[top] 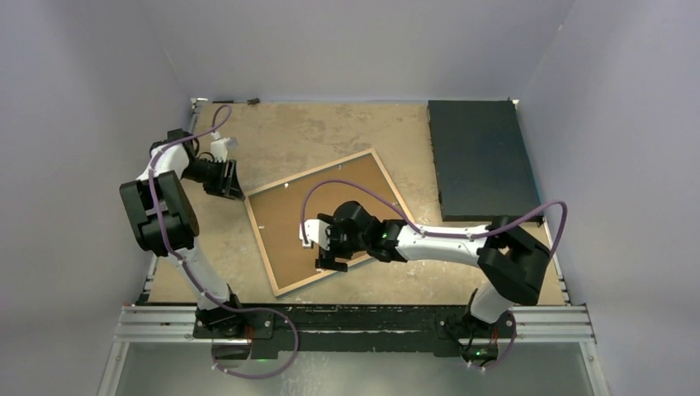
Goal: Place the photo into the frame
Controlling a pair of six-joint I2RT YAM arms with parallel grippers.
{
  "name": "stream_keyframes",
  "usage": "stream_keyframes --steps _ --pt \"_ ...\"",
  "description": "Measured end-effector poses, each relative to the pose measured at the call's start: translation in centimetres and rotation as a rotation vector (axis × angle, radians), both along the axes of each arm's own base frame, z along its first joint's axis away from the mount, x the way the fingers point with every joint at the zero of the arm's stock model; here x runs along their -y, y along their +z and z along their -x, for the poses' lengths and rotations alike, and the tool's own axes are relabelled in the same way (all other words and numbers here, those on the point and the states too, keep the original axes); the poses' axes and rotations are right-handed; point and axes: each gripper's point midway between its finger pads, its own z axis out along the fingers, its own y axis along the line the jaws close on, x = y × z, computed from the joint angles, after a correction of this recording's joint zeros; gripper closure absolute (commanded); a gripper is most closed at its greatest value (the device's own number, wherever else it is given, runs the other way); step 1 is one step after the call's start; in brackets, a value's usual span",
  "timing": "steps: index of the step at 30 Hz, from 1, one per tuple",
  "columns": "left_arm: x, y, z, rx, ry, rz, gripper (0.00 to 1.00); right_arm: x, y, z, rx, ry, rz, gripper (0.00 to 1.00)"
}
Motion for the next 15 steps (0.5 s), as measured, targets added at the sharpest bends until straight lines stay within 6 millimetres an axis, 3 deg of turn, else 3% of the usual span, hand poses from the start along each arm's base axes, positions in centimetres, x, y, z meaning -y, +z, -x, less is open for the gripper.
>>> stream_keyframes --steps 8,15 --pt "0.0 0.6 0.1 0.009 -0.002 -0.004 0.58 0.6 -2.9 0.2 0.053 0.111 0.113 0.16" --pt "0.1 0.6 0.2 0.009 -0.002 -0.003 0.58 0.1 -3.6 1.3 0.025 0.165 0.15 0.17"
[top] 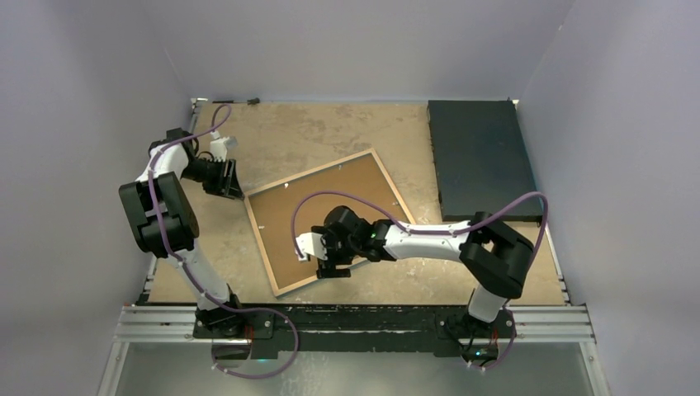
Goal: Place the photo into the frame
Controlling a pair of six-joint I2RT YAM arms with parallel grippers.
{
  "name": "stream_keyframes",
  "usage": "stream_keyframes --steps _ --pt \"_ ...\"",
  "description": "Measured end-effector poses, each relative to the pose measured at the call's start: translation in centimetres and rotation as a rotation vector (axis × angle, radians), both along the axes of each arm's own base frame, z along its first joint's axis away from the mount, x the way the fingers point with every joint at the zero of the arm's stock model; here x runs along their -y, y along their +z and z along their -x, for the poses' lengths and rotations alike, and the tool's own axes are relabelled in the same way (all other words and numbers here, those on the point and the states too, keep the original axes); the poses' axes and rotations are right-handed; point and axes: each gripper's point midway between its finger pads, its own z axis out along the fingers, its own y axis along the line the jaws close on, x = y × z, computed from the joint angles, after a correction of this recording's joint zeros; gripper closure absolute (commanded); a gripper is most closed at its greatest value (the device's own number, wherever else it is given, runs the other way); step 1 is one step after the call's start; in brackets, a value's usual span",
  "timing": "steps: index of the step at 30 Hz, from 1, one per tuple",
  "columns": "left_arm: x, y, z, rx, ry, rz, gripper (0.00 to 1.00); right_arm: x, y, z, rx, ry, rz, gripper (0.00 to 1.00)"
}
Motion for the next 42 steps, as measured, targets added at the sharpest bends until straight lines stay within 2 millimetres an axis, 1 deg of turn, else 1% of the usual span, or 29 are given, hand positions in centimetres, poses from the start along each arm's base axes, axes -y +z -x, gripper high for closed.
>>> stream_keyframes --steps 4,8,11,16,19,25,27,31,33,37,40,42 --pt "0.0 0.0 0.1 -0.004 0.0 0.001 0.58 0.1 -0.2 0.9 -0.019 0.022 0.012 0.2" --pt "0.1 0.0 0.2 -0.008 0.0 0.003 0.59 0.1 -0.5 1.7 -0.027 0.037 0.026 0.28" --pt "0.1 0.1 0.1 -0.005 -0.003 0.005 0.59 0.1 -1.2 2.1 -0.032 0.038 0.046 0.32" --pt "0.1 0.4 0.0 0.005 -0.013 0.007 0.58 0.4 -2.5 2.2 -0.016 0.029 0.091 0.41" --pt "0.1 0.7 -0.3 0.019 -0.019 0.007 0.57 0.3 -2.5 2.1 0.005 0.021 0.091 0.47" --pt "0.0 2.4 -1.4 0.062 -0.022 0.014 0.54 -0.2 -2.6 2.3 0.042 0.012 0.085 0.59" --pt "0.0 3.0 -1.8 0.081 -0.023 0.013 0.54 -0.5 -2.6 2.3 0.056 0.01 0.081 0.65" --pt "0.0 5.0 -2.8 0.14 -0.023 0.015 0.53 -1.5 -2.5 2.3 0.095 0.001 0.055 0.92" --pt "0.0 6.0 -3.2 0.172 -0.024 0.014 0.53 -2.2 -2.5 2.1 0.11 -0.006 0.039 1.0" --pt "0.0 7.9 -3.7 0.231 -0.033 0.008 0.51 -4.3 -2.3 1.4 0.11 -0.024 0.01 1.0" --pt "0.1 8.6 -3.3 0.25 -0.059 -0.004 0.46 -5.5 -2.2 0.9 0.1 -0.044 -0.002 1.0" --pt "0.2 8.9 -2.8 0.27 -0.101 -0.02 0.45 -6.2 -2.1 0.7 0.09 -0.054 -0.002 1.0"
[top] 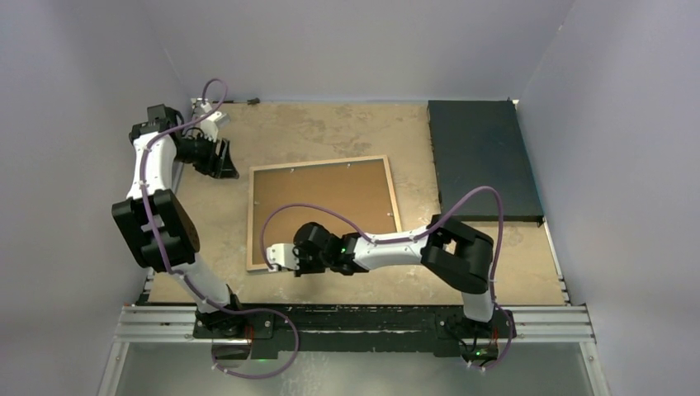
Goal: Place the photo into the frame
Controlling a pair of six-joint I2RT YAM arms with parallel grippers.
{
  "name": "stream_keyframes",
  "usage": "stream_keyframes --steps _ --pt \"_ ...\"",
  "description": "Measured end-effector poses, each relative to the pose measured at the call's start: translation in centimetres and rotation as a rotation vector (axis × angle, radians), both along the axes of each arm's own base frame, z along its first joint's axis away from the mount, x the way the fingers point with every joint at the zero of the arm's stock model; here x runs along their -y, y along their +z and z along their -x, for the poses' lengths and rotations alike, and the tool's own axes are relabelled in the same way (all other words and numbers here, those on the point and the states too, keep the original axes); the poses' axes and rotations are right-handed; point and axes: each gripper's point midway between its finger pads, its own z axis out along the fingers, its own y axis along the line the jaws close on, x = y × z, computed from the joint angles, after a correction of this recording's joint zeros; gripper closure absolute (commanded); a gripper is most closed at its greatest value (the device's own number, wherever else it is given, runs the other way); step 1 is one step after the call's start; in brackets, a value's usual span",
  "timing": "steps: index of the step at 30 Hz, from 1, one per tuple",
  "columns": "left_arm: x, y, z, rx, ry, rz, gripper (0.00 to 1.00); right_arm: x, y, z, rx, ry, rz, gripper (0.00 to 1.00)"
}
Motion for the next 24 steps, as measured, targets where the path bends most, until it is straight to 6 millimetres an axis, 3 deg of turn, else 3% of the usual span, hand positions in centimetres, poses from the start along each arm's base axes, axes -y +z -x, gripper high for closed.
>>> stream_keyframes --steps 3,10,18,24 --pt "0.3 0.2 1.6 0.053 -0.091 -0.043 0.43 -0.7 0.2 -0.5 -0.012 -0.012 -0.001 1.0" --pt "1.7 0.0 8.4 0.241 -0.403 -0.162 0.4 -1.6 1.4 -1.7 -0.113 -0.035 -0.02 1.0" --pt "2.2 -1.9 10.7 0.391 -0.65 -0.248 0.4 -3.8 6.6 -6.2 -0.195 -0.091 -0.179 1.0" --pt "2.8 -1.2 11.8 0.57 -0.756 -0.38 0.38 -4.7 8.7 -8.9 -0.239 -0.112 -0.246 1.0"
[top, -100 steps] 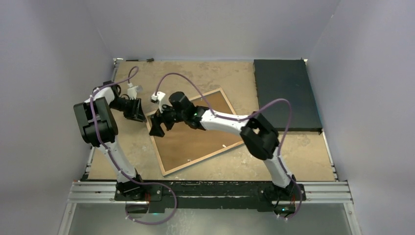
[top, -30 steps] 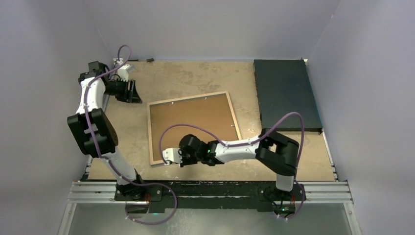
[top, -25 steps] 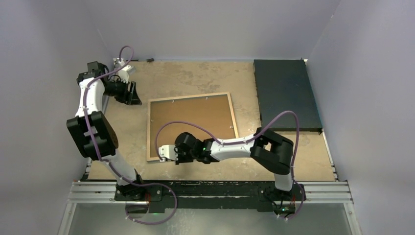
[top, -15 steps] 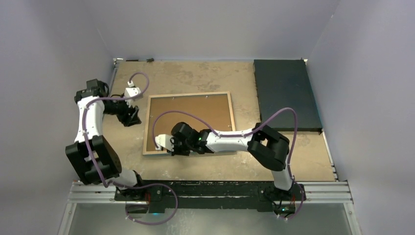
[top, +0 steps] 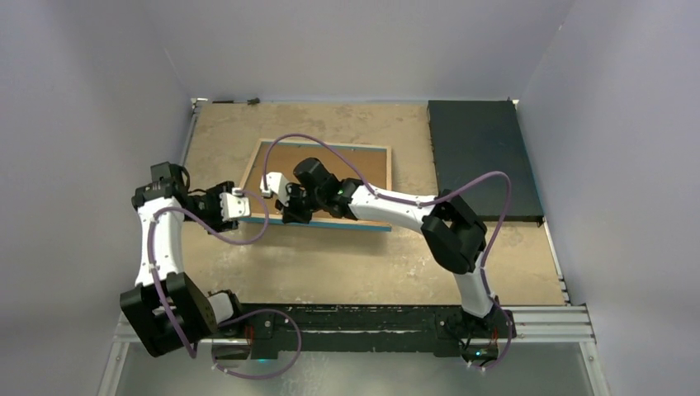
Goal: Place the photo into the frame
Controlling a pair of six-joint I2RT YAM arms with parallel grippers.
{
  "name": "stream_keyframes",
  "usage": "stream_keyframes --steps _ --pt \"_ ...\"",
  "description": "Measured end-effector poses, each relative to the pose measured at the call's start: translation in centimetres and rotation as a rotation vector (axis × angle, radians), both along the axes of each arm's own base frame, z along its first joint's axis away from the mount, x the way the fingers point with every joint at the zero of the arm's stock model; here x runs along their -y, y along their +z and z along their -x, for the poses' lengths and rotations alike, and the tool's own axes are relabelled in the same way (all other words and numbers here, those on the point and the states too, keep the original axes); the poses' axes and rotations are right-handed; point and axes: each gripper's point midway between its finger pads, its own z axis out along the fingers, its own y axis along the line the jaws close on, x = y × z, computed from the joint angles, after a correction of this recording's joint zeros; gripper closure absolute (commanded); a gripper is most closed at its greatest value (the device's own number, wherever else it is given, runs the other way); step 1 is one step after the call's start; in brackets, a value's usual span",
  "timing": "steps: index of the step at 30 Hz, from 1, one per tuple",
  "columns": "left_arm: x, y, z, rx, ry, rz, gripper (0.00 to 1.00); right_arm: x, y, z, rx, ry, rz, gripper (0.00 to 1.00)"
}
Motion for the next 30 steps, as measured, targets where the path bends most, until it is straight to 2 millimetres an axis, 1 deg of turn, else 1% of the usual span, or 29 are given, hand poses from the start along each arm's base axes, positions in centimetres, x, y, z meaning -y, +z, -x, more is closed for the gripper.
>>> stream_keyframes --steps 4,9,13,16,20,25,30 --pt "0.3 0.1 0.3 0.11 -0.088 -0.058 0.37 -0.3 0.3 -0.7 -0.02 -0.003 -0.006 1.0" --pt "0.9 -0.4 0.3 0.219 -0.173 -0.127 0.37 -0.3 0.5 -0.8 -0.043 -0.002 -0.011 1.0" --pt "1.7 -0.5 -0.6 0.306 -0.226 -0.172 0.37 -0.4 1.0 -0.9 -0.061 0.0 -0.028 1.0" --pt "2.0 -1.1 -0.9 0.369 -0.256 -0.215 0.37 -0.4 1.4 -1.0 -0.074 -0.001 -0.04 1.0" --pt "2.5 -1.9 -1.2 0.401 -0.292 -0.254 0.37 -0.4 1.7 -1.2 -0.088 -0.003 -0.051 1.0" --pt "2.5 -1.5 -2.6 0.456 -0.305 -0.309 0.38 -0.3 1.8 -1.3 -0.097 -0.006 -0.054 1.0" --pt "2.7 -2.3 -3.5 0.498 -0.302 -0.342 0.41 -0.4 2.4 -1.5 -0.111 -0.008 -0.072 1.0"
